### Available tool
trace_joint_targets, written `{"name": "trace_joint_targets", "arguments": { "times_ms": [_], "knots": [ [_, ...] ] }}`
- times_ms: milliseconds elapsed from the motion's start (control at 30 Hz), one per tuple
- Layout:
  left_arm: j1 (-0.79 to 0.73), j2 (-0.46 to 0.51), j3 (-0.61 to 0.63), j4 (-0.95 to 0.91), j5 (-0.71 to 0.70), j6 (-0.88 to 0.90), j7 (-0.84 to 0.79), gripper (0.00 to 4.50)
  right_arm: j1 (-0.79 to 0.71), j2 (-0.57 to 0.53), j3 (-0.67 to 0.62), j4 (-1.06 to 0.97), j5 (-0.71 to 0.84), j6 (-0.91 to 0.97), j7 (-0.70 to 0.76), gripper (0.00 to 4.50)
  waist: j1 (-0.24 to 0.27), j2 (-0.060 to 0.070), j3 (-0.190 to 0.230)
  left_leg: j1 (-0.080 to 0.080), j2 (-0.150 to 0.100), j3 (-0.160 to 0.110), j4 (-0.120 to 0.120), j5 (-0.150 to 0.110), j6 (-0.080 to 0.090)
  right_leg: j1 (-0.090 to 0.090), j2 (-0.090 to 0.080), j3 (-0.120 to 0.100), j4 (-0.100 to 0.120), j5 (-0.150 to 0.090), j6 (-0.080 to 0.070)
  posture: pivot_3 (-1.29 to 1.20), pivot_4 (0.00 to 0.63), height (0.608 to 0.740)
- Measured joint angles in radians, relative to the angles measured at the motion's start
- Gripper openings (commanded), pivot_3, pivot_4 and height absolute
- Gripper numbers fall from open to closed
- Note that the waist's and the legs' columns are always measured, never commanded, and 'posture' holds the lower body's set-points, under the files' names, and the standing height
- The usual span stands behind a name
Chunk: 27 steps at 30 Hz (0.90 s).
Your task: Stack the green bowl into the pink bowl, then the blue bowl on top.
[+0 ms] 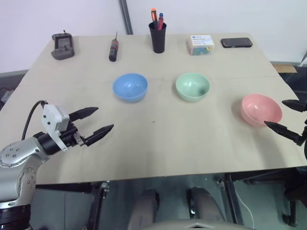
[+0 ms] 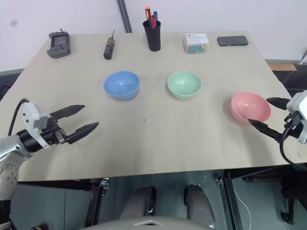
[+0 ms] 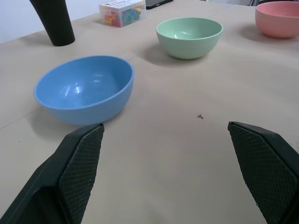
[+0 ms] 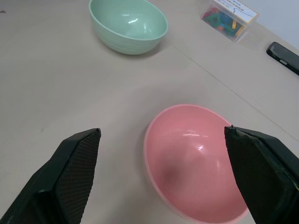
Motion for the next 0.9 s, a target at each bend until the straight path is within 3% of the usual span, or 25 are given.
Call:
{"name": "trace_joint_targets", "arguments": {
  "times_ms": [433, 767, 900],
  "knots": [
    [-0.016, -0.037, -0.017, -0.083, -0.017, 0.041, 0.022, 4.50, -0.132, 0.044, 0.189, -0.033, -0.047, 0.112, -0.124, 4.45, 0.000, -0.001, 0.001, 0.000, 0.000, 0.000, 0.000, 0.000, 0.000, 0.000, 0.000, 0.000, 0.000, 0.000, 0.000, 0.00, 0.150, 0.740],
    [-0.081, -0.061, -0.188, -0.215, -0.069, 0.030, -0.120, 4.50, -0.331, 0.123, 0.427, 0.099, -0.142, 0.277, -0.249, 4.45, -0.001, -0.001, 0.001, -0.002, 0.000, 0.000, 0.000, 0.000, 0.000, -0.002, 0.000, 0.000, 0.000, 0.000, 0.000, 0.00, 0.150, 0.740],
    [-0.117, -0.079, -0.214, -0.256, -0.087, 0.031, -0.126, 4.50, -0.382, 0.152, 0.466, 0.174, -0.183, 0.287, -0.274, 2.87, -0.001, -0.001, 0.001, -0.002, -0.001, -0.001, 0.000, 0.000, 0.000, -0.003, 0.000, 0.000, 0.001, 0.000, 0.000, 0.00, 0.150, 0.740]
  ]
}}
